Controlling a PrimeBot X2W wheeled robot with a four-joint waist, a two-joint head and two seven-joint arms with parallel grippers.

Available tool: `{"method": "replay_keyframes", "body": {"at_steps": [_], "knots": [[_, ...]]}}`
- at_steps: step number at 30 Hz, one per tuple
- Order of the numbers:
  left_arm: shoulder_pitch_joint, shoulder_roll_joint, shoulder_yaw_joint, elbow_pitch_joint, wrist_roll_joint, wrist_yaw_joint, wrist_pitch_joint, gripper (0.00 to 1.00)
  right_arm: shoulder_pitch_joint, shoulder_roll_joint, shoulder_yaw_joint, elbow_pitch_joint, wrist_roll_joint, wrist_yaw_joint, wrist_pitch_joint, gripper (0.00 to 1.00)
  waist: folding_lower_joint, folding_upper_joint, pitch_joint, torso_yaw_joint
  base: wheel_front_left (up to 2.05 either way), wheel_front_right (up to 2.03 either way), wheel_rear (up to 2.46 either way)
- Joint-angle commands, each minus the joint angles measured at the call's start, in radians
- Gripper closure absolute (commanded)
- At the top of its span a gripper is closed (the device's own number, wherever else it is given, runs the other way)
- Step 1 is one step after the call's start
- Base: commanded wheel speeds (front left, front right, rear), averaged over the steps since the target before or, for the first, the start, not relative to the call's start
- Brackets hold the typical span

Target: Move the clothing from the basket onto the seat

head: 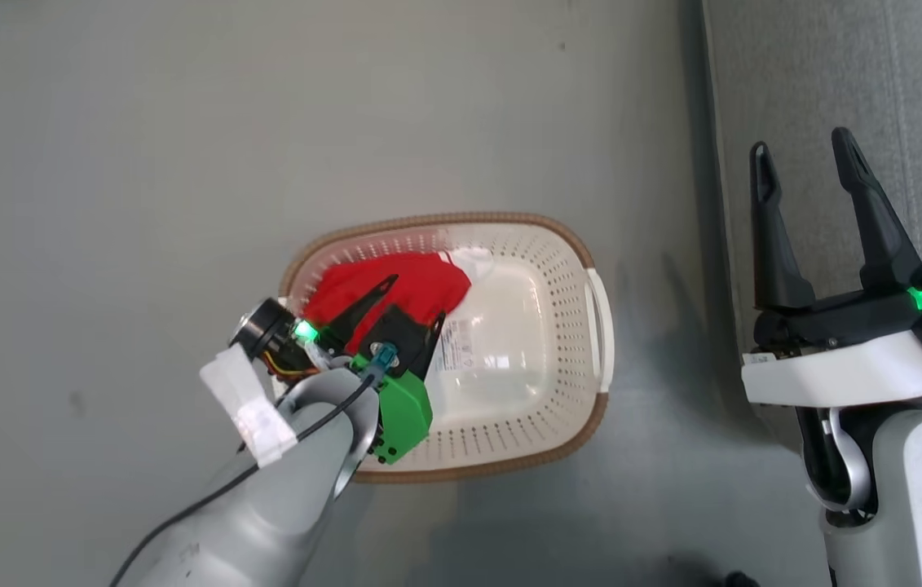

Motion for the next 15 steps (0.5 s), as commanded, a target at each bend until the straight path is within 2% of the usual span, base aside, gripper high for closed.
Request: {"method": "replay_keyframes", "body": {"at_steps": [1,8,15], "knots": [[-0.043,0.005,-0.016,0.027,0.013,-0.002,0.007,0.00,-0.024,-0.002,0.006,0.007,0.010,0.000,-0.013,0.00,-0.0002,0.0000,0.140,-0.083,0.00,0.00,0.00],[-0.147,0.005,-0.085,0.163,0.044,0.010,0.048,0.00,-0.065,-0.002,0.040,0.047,0.044,0.000,-0.067,0.00,-0.0002,0.0000,0.243,-0.149,0.00,0.00,0.00],[-0.238,0.005,-0.088,0.264,0.018,0.019,0.066,0.00,-0.088,-0.002,0.065,0.088,0.069,0.000,-0.112,0.00,-0.0002,0.0000,0.321,-0.196,0.00,0.00,0.00]]}}
